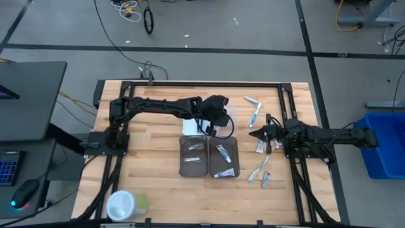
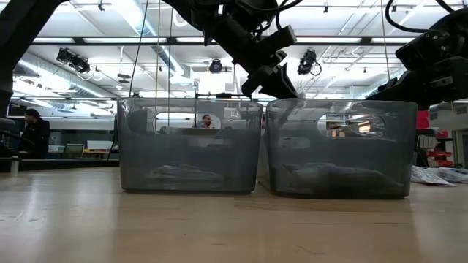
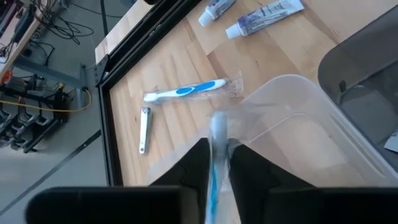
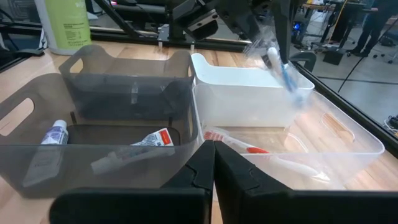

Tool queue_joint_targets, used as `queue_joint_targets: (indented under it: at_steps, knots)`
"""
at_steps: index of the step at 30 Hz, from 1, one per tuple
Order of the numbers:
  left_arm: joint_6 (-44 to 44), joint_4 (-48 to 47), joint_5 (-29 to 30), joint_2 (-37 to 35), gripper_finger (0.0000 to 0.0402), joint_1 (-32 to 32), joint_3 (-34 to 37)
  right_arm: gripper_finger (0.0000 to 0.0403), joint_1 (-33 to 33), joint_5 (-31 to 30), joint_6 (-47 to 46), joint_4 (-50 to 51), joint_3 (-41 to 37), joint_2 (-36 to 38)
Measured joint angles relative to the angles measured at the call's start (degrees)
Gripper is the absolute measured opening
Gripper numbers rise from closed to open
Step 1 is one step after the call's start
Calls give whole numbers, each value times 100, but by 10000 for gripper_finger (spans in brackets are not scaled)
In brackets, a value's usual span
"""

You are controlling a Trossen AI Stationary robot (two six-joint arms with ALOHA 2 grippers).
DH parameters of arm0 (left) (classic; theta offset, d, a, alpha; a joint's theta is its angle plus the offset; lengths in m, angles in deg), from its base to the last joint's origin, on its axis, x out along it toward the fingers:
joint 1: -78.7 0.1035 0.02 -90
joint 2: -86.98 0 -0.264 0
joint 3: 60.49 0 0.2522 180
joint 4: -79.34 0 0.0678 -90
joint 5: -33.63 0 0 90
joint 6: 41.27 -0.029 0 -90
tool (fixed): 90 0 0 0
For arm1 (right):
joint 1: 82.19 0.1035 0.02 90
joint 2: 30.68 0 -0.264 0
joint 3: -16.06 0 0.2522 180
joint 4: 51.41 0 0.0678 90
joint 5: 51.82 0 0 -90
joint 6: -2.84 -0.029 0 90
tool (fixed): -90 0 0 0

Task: Pick & Place Travel size toiletries
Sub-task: Put the blue toothbrush into the transparent bin

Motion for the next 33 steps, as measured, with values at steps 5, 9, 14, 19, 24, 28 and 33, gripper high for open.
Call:
queue_joint_targets:
  at_steps: [5,9,14,19,24,28,33]
  knots:
    - [-64,-9,26,0,118,0,0,14,1,0,0,0,1,0]
    - [-4,-17,33,-2,154,0,0,13,1,0,0,0,2,0]
    - [94,-20,50,-2,171,0,0,13,1,0,0,0,1,0]
    - [137,-50,51,-2,160,5,0,14,0,0,0,0,0,0]
    - [135,-128,125,-33,132,28,0,13,1,0,0,0,2,0]
    - [100,-320,172,-89,100,27,0,13,1,0,0,0,0,0]
    - [219,-535,180,-234,57,24,0,14,2,1,0,-2,0,0]
